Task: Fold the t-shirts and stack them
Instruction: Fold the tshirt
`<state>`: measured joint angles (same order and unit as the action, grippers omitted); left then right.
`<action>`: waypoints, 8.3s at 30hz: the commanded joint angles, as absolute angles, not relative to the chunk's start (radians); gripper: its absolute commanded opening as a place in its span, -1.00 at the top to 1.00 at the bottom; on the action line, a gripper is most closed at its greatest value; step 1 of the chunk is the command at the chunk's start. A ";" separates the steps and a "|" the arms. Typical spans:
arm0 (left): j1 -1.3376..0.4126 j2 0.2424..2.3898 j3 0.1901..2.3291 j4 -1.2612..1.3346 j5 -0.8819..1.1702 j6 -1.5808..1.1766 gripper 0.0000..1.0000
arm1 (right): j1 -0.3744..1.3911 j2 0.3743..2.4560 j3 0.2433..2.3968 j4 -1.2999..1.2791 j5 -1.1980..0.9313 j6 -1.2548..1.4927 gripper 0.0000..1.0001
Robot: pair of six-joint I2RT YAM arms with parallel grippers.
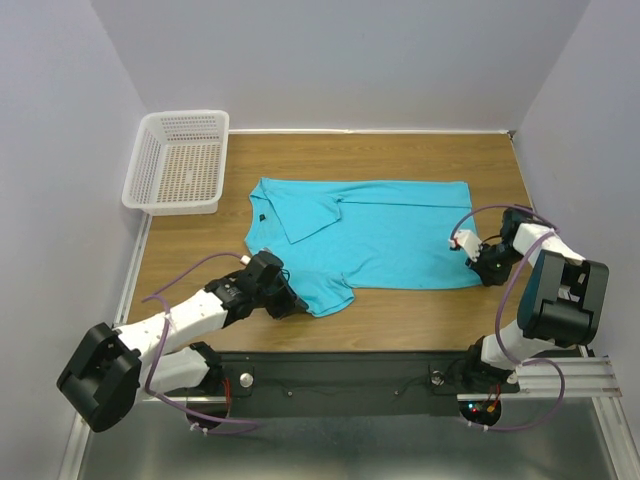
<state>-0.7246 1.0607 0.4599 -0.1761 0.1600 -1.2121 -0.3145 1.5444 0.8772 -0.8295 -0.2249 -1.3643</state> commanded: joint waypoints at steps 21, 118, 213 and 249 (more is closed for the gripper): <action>-0.674 0.867 0.647 -0.403 0.040 -1.193 1.00 | -0.322 1.410 1.072 -0.966 -0.426 -1.157 0.99; -0.089 1.048 0.749 -0.377 0.480 -1.086 1.00 | -0.413 1.787 1.354 -0.950 -0.657 -0.994 0.98; -0.008 1.371 0.828 -0.107 0.512 -1.198 1.00 | -0.390 1.884 1.374 -1.051 -0.618 -0.907 0.97; 0.015 1.477 0.873 -0.072 0.522 -1.180 1.00 | -0.390 1.979 1.465 -1.023 -0.649 -0.867 0.92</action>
<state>0.0090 1.4765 0.8211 -0.0967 0.5156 -1.1938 -0.3916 1.9709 1.4136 -1.0389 -0.6266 -0.8783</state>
